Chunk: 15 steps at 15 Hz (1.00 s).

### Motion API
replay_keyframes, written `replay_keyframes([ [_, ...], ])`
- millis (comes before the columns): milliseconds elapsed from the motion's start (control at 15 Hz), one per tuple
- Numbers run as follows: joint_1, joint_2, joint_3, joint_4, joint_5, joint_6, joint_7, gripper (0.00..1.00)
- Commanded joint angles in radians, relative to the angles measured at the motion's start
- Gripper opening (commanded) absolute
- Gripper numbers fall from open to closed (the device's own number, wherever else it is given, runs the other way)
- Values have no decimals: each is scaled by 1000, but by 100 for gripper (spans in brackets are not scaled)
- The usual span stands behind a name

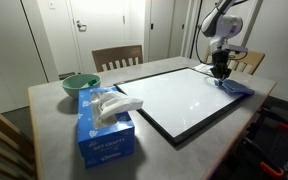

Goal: Use the cloth to wipe the whiteboard

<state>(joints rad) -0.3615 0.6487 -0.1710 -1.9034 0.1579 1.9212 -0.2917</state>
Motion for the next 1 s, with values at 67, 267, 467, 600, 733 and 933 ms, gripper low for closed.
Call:
replay_keyframes([
  [67,9,82,-18,88,-46,42,76,2],
  [267,41,110,-25,127,-127,-1,127,2],
  [467,72,132,-21,156,-204,-44,164,2],
  [600,84,138,-16,167,-237,-61,171,2],
  [733,87,140,-13,168,-252,-67,172,2],
  [933,82,139,-10,169,-251,-77,167,2],
])
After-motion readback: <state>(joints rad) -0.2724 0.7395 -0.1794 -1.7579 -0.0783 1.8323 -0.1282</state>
